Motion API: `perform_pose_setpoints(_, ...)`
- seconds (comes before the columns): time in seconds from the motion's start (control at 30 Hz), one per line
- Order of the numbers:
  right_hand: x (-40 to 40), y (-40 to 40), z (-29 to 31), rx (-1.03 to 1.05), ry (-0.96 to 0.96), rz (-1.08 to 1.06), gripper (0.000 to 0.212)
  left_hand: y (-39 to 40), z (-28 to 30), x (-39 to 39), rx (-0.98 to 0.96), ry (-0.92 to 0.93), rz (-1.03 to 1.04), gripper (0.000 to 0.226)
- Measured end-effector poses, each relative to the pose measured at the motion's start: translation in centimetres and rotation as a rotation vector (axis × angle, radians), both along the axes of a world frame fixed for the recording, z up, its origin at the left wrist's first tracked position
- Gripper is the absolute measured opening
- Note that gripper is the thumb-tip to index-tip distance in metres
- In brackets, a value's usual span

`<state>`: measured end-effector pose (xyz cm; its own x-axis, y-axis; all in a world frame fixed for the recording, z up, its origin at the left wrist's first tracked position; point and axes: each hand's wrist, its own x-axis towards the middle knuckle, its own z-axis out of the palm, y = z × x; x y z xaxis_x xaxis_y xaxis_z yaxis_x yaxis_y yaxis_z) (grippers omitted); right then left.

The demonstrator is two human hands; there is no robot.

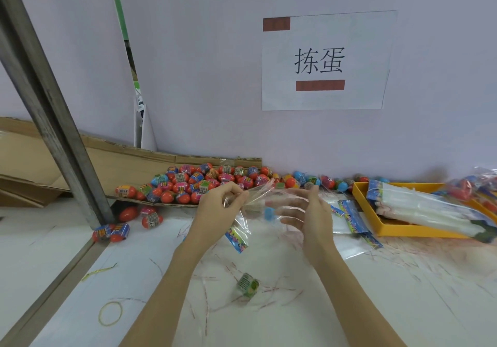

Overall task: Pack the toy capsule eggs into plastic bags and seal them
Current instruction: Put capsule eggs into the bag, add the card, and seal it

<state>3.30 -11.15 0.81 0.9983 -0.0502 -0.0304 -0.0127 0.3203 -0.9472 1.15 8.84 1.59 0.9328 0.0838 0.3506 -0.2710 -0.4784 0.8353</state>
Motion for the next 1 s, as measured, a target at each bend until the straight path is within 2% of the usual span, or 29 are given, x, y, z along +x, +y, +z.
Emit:
perform_pose_setpoints(0.07, 0.3, -0.5, -0.1, -0.097, -0.021, -0.067, 0.046, 0.4, -0.2, 0.2, 0.024, -0.016, 0.026, 0.018)
perform_pose_setpoints(0.13, 0.5, -0.6, -0.4, -0.263, -0.091, -0.095, 0.028, 0.6, -0.4, 0.4, 0.066, -0.033, 0.033, 0.016)
perform_pose_setpoints(0.27, 0.2, -0.1, -0.7, -0.466, -0.237, -0.032, 0.007, 0.8, -0.7, 0.4, 0.119, -0.032, 0.029, 0.014)
perform_pose_setpoints(0.3, 0.0, 0.1, -0.6, -0.492, -0.258, -0.011, 0.007, 0.7, -0.7, 0.5, 0.108, -0.028, 0.02, 0.014)
perform_pose_setpoints(0.4, -0.1, 0.4, -0.7, -0.632, -0.276, 0.066, 0.037, 0.7, -0.8, 0.6, 0.097, -0.052, 0.019, 0.011)
perform_pose_setpoints(0.43, -0.1, 0.5, -0.7, -0.67, -0.278, 0.074, 0.037, 0.7, -0.8, 0.6, 0.109, -0.067, 0.028, 0.011)
perform_pose_setpoints(0.5, -0.1, 0.6, -0.8, -0.718, -0.34, 0.017, 0.019, 0.7, -1.0, 0.6, 0.143, -0.092, 0.044, 0.01)
perform_pose_setpoints(0.57, -0.3, 0.6, -0.7, -0.751, -0.437, -0.084, 0.01, 0.6, -1.1, 0.6, 0.182, -0.106, 0.053, 0.009)
perform_pose_setpoints(0.7, -0.4, 0.8, -0.5, -0.683, -0.534, -0.076, 0.002, 0.3, -1.0, 0.5, 0.106, -0.111, 0.03, 0.003)
perform_pose_setpoints(0.9, -1.0, 0.8, 0.5, -0.254, -0.31, 0.257, 0.011, 0.0, -0.3, -0.1, 0.026, -0.186, -0.016, 0.008)
perform_pose_setpoints(1.0, -1.0, 0.5, 0.5, -0.226, -0.226, 0.236, 0.007, -0.1, -0.1, -0.1, 0.031, -0.199, 0.028, 0.02)
